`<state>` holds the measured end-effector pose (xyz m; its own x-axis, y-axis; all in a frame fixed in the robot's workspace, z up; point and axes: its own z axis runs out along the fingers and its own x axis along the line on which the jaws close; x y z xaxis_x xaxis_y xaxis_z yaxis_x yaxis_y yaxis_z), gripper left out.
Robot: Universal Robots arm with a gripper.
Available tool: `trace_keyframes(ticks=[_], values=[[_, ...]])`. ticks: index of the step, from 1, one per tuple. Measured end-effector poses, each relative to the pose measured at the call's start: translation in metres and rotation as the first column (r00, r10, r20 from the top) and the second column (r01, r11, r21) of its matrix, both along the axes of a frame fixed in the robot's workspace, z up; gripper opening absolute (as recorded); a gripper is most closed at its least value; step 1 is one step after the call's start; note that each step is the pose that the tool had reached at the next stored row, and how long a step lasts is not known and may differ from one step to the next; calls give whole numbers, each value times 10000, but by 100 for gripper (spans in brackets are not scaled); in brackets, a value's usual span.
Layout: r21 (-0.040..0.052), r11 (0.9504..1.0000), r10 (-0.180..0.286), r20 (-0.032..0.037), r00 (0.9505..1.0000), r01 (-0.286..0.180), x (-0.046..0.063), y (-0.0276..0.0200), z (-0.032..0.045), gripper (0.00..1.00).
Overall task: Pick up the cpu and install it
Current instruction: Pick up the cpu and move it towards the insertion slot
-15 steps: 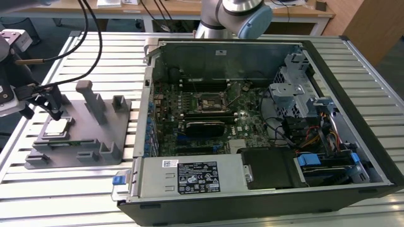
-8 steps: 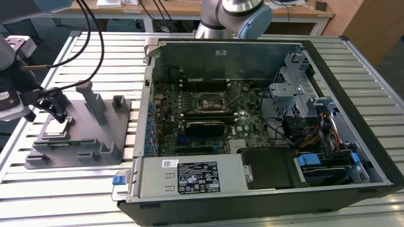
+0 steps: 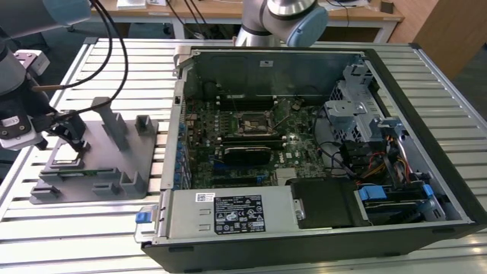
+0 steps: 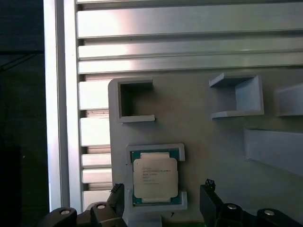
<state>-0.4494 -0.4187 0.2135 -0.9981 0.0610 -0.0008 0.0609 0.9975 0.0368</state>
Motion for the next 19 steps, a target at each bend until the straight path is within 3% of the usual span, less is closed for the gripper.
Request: trace_keyframes(ticks=[7, 19], values=[[-42, 10000, -2, 1, 10000, 2, -1, 4, -124, 73], [-52, 10000, -9, 1, 10000, 9, -8, 39, -229, 73]])
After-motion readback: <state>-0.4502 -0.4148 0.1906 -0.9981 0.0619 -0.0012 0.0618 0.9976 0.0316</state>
